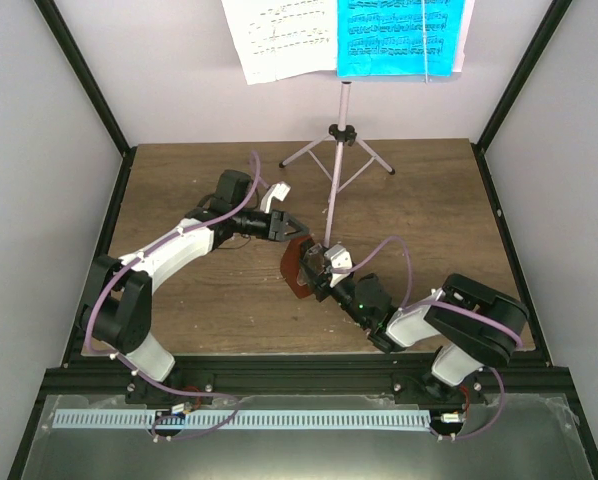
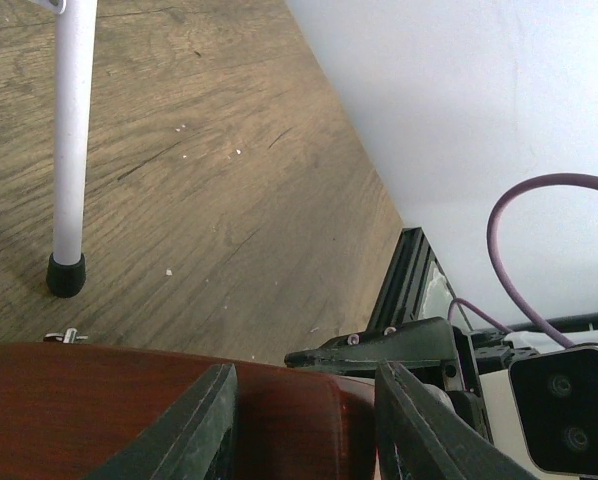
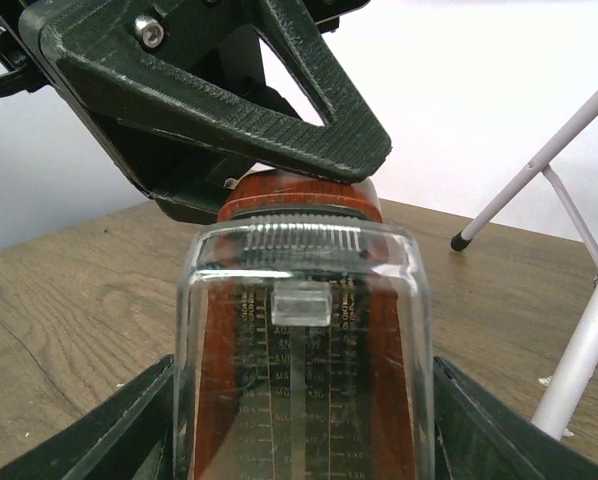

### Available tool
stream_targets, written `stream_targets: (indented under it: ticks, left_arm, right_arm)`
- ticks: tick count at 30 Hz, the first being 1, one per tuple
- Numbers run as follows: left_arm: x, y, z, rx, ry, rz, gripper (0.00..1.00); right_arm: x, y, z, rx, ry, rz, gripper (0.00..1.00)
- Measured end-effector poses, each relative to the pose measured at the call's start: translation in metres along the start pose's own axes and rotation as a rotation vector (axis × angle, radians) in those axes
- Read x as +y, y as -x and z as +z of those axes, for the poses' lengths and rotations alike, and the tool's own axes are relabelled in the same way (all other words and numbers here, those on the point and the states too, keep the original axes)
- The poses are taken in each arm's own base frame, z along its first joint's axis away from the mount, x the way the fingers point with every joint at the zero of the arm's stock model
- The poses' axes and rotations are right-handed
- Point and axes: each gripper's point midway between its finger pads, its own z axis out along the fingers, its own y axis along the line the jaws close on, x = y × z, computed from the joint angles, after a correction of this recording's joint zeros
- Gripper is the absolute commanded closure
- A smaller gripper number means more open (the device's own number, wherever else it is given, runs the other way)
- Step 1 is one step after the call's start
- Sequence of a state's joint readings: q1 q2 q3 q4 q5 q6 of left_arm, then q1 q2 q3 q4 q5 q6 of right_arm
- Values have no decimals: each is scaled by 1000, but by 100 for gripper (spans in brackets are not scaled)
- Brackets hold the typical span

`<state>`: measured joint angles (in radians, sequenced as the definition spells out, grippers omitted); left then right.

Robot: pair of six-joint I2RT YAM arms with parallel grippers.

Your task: Pack up the instrument practice props

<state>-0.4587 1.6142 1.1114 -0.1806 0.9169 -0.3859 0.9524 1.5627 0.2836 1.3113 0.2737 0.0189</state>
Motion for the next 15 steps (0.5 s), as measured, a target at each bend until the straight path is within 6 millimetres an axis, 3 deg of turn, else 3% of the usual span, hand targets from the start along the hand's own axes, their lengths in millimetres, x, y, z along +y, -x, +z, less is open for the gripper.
stream_targets:
  ticks: [15]
  left_arm:
    - [0,0,0,0,0,1,62]
  right_arm:
    - [0,-3,6,-12,-7,4,36]
